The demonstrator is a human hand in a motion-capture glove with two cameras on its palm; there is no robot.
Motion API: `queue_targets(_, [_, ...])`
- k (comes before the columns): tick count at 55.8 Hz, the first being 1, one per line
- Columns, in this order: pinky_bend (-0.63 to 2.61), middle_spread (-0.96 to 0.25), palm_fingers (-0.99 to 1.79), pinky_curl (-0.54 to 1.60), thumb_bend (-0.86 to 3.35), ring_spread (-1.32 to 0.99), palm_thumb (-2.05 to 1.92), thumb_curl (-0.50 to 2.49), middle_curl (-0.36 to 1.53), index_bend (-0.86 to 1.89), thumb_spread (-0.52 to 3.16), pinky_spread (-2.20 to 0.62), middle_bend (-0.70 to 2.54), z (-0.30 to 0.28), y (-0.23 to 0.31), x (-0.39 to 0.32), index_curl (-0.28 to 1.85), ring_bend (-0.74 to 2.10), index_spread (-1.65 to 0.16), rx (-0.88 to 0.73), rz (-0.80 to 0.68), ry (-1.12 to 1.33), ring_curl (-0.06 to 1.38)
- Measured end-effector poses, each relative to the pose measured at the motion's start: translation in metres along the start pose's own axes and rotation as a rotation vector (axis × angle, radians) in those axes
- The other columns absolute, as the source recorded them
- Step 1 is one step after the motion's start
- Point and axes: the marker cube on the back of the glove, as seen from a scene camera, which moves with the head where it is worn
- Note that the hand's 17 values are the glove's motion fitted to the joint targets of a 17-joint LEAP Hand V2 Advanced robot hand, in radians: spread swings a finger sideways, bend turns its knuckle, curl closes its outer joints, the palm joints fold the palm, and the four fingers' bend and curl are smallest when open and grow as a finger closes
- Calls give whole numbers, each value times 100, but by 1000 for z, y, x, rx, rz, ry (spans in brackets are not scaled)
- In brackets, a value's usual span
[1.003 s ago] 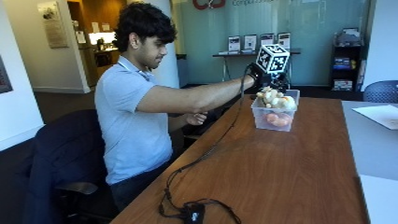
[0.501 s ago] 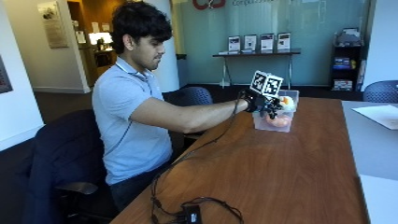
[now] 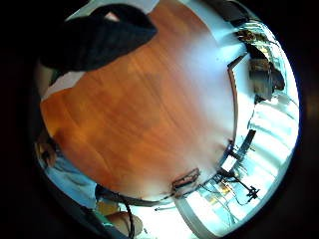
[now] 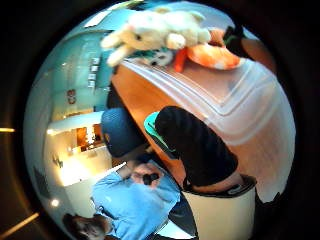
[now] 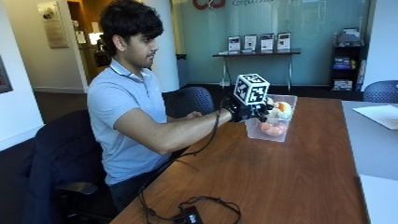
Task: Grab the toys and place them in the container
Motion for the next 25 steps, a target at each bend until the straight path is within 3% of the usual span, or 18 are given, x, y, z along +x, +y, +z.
queue_targets(9, [116, -4, -13, 38, -8, -10, -14, 5, 36, 62, 131, -17, 18, -2, 72, 13, 51, 12, -27, 165, 32, 21, 3])
queue_targets(16, [112, -3, -6, 36, -8, -11, -13, 6, 36, 61, 131, -15, 19, 21, 120, 54, 49, 13, -28, 108, 151, 81, 4])
queue_targets(25, [111, -3, -5, 36, -8, -10, -13, 6, 35, 60, 131, -14, 18, 61, 141, 92, 48, 13, -29, 17, 257, 1, 4])
